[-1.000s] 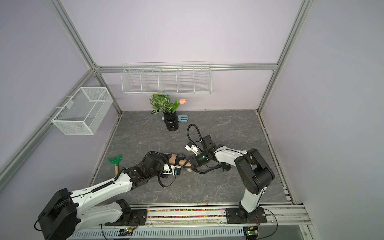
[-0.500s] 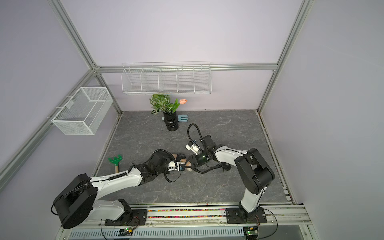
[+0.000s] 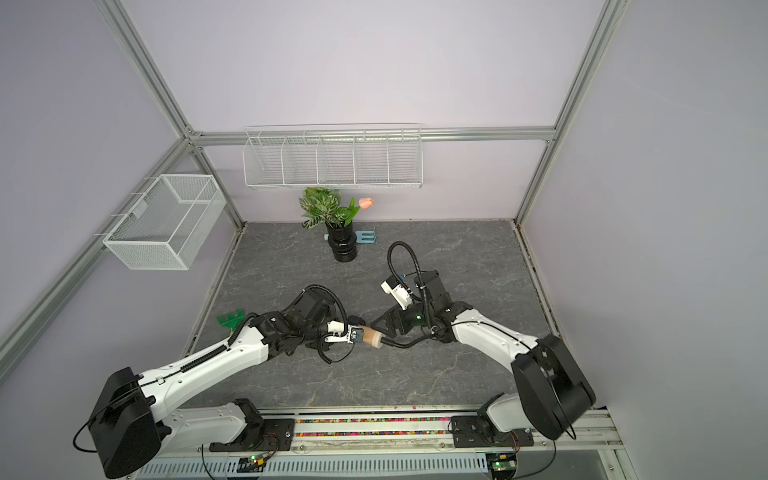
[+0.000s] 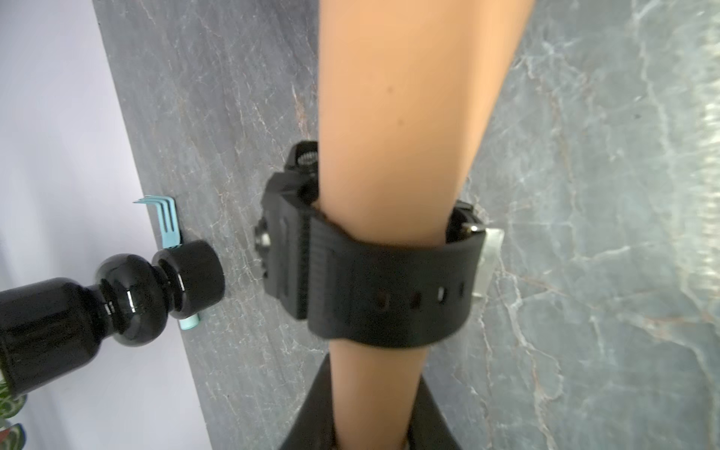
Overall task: Take off the watch
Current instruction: Adjust the hand at the center of the board.
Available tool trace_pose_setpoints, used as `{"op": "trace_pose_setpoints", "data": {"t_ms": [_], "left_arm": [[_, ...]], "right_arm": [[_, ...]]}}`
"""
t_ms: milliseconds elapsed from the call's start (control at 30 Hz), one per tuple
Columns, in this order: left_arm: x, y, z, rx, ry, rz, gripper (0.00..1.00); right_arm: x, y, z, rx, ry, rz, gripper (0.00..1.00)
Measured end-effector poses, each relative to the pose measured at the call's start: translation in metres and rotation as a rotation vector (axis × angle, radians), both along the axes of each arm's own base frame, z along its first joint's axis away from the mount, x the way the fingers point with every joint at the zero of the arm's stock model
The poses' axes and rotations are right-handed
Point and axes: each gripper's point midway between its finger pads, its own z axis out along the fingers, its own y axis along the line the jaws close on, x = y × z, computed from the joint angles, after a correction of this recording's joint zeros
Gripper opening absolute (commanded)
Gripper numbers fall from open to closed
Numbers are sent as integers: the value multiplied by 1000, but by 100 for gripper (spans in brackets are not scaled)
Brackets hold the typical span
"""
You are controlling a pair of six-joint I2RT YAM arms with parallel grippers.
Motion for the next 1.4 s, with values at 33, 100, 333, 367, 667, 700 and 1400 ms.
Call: {"op": "trace_pose_setpoints", "data": {"t_ms": [33, 100, 333, 367, 667, 700, 1400], "left_arm": [[-4, 1, -1, -1, 26, -2, 0], [-11, 3, -3, -7, 79, -2, 0], [-11, 5, 6, -46, 315, 49, 0], [-9, 2, 7, -43, 342, 52, 0], [-9, 4, -20, 102, 621, 103, 0], [-9, 4, -24, 117, 645, 105, 0], [8, -31, -61, 65, 827, 159, 92]], "right_arm": [[-2, -4, 3, 6, -76, -8, 98], [-13, -10, 5, 13, -218, 3, 93], [-58, -16, -15, -5, -526, 118, 89], [-58, -15, -15, -13, -550, 122, 90], [-41, -13, -26, -85, -581, 92, 90], [-39, -13, -26, -91, -573, 84, 90], [20, -41, -62, -211, -50, -303, 95]]}}
